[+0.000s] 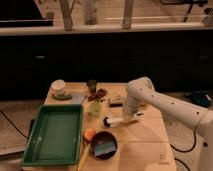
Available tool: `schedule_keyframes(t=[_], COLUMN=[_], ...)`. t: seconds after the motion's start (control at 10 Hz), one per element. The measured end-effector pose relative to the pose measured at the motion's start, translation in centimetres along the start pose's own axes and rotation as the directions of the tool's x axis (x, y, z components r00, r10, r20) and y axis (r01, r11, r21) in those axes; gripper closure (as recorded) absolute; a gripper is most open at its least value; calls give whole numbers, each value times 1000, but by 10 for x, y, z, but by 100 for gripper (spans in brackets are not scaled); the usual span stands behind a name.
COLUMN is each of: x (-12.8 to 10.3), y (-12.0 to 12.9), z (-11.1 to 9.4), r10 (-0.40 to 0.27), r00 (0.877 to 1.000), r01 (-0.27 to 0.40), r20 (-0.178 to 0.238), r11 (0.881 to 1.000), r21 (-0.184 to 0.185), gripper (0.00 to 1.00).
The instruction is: Place brush in table surface
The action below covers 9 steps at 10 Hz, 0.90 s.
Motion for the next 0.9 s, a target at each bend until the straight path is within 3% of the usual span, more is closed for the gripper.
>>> schedule_keyframes(t=[0.5,0.9], x=[7,15], y=[0,16], z=[-56,-90], r10=[-32,-77], r00=[999,997], r01=[32,78], r20=[-13,-15], r11=[999,996], r21=[33,35], gripper=[100,100])
